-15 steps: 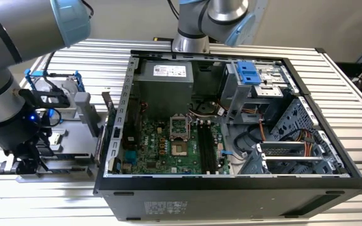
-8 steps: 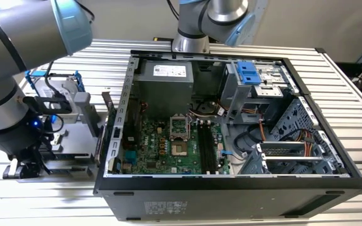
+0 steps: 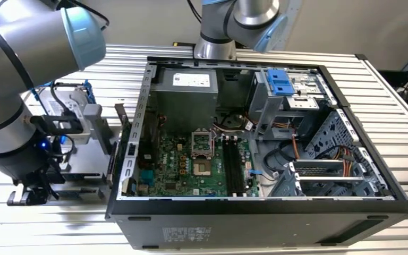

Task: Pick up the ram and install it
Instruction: 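Pick up the ram and move it above insertion slot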

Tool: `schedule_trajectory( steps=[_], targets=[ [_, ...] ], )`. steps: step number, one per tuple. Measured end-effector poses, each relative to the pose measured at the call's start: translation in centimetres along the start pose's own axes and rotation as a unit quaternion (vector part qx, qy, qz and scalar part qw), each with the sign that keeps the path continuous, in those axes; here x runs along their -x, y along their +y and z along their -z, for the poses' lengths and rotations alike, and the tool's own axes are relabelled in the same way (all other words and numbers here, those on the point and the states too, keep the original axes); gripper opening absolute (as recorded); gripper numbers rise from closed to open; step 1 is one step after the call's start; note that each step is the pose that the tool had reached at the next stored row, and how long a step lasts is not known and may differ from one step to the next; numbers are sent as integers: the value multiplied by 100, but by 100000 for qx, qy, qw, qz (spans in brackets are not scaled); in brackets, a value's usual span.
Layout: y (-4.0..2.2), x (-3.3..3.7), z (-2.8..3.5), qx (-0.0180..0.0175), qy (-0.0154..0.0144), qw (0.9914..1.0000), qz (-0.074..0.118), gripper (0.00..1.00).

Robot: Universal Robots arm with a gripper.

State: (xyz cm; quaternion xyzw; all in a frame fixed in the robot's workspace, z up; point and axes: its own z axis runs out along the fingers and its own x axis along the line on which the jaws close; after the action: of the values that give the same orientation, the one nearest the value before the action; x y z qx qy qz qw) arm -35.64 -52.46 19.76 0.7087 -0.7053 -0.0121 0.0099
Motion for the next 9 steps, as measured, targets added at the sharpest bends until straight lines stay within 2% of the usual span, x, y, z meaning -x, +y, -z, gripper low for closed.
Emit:
schedule_trajectory(
  steps=[9],
  targets=[
    [17,-7,-34,-32,-3,100000,209,100]
  ],
)
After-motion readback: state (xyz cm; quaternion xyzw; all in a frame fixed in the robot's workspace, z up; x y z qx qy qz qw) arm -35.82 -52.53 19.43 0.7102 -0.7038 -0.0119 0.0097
